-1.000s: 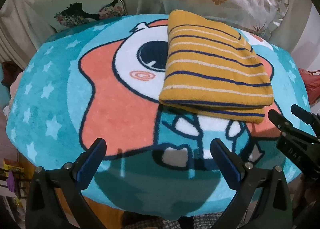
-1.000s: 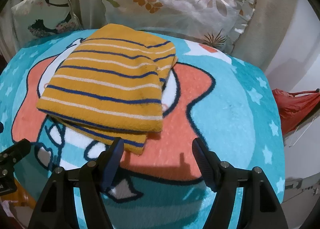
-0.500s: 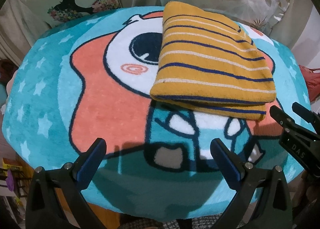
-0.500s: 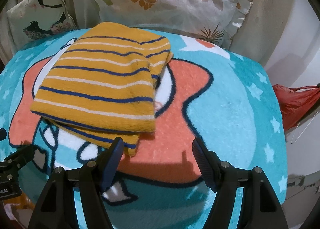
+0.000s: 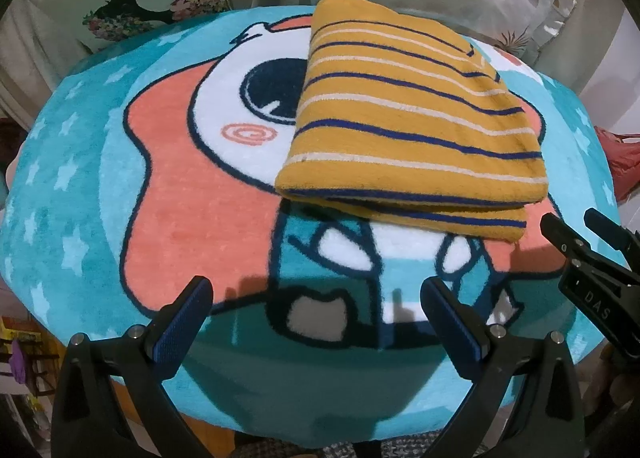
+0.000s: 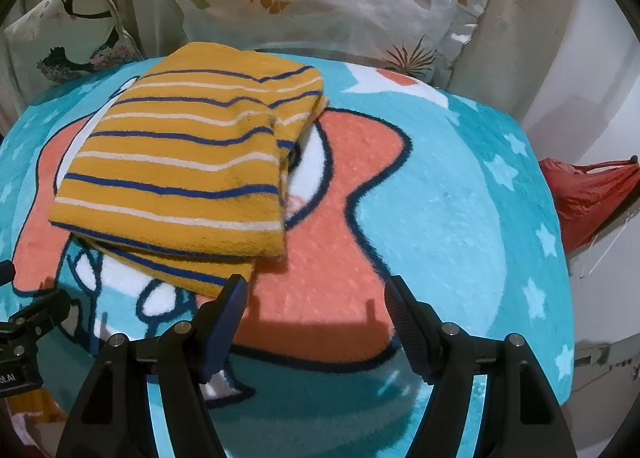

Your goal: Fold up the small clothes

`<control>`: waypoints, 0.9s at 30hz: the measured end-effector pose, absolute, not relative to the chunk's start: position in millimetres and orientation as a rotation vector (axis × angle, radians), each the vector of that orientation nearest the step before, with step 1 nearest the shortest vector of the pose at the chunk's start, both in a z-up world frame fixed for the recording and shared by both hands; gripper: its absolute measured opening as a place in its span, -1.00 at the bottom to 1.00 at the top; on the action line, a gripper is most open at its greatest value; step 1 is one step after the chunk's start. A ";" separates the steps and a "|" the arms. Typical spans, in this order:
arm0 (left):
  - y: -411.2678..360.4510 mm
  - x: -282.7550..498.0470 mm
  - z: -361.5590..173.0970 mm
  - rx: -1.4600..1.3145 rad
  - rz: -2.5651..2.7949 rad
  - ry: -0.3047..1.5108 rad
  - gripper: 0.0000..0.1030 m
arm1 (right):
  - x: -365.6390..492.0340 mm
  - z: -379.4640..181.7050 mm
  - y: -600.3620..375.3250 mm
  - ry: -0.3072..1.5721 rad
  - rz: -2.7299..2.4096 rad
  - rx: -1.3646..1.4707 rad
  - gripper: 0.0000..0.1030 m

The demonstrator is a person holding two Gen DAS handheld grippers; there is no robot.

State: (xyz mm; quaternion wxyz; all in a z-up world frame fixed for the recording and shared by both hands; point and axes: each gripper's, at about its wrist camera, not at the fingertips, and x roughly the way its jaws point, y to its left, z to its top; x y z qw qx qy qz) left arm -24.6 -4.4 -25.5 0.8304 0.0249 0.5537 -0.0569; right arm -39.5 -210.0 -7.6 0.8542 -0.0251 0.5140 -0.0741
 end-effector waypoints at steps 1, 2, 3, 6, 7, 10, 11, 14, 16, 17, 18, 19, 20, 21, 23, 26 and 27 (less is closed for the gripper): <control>-4.7 -25.2 -24.8 0.055 -0.119 1.169 1.00 | -40.1 -7.1 -210.0 1.079 -0.157 -0.053 0.46; -5.4 -25.7 -23.4 0.057 -0.117 1.162 1.00 | -40.3 -6.8 -210.6 1.077 -0.157 -0.053 0.46; -6.0 -26.3 -21.5 0.061 -0.115 1.153 1.00 | -40.9 -6.4 -210.7 1.075 -0.158 -0.053 0.46; -6.4 -28.6 -15.7 0.068 -0.107 1.128 1.00 | -41.7 -5.8 -210.7 1.073 -0.160 -0.051 0.46; -6.8 -29.2 -14.3 0.069 -0.106 1.124 1.00 | -41.5 -5.8 -210.7 1.073 -0.160 -0.052 0.46; -6.2 -30.1 -11.3 0.076 -0.101 1.112 1.00 | -42.0 -6.0 -210.0 1.075 -0.161 -0.055 0.46; -5.6 -30.2 -10.8 0.074 -0.102 1.111 1.00 | -42.2 -6.0 -209.7 1.076 -0.160 -0.057 0.46; -3.8 -30.3 -10.9 0.071 -0.104 1.111 1.00 | -42.5 -5.6 -207.5 1.075 -0.158 -0.069 0.47; -1.7 -30.2 -11.6 0.066 -0.103 1.115 1.00 | -43.2 -5.7 -204.9 1.075 -0.157 -0.078 0.47; -0.5 -30.5 -12.1 0.062 -0.101 1.117 1.00 | -43.5 -5.4 -202.8 1.074 -0.156 -0.087 0.47; 1.5 -30.0 -12.7 0.056 -0.098 1.120 1.00 | -43.7 -5.5 -201.1 1.074 -0.156 -0.094 0.47; 2.7 -29.9 -13.1 0.054 -0.094 1.121 1.00 | -43.7 -5.4 -199.5 1.074 -0.157 -0.103 0.47; 4.4 -29.5 -13.6 0.051 -0.089 1.123 1.00 | -43.4 -5.2 -197.8 1.075 -0.159 -0.115 0.47; 6.4 -29.1 -14.2 0.047 -0.085 1.124 1.00 | -43.4 -4.6 -195.6 1.074 -0.161 -0.129 0.47; 9.5 -28.2 -15.6 0.043 -0.078 1.127 1.00 | -43.3 -3.4 -191.7 1.068 -0.167 -0.151 0.47; 10.7 -28.2 -17.1 0.042 -0.073 1.132 1.00 | -42.7 -2.5 -189.1 1.064 -0.169 -0.172 0.47; 10.2 -28.2 -17.2 0.043 -0.072 1.133 1.00 | -42.7 -2.4 -188.6 1.063 -0.170 -0.177 0.47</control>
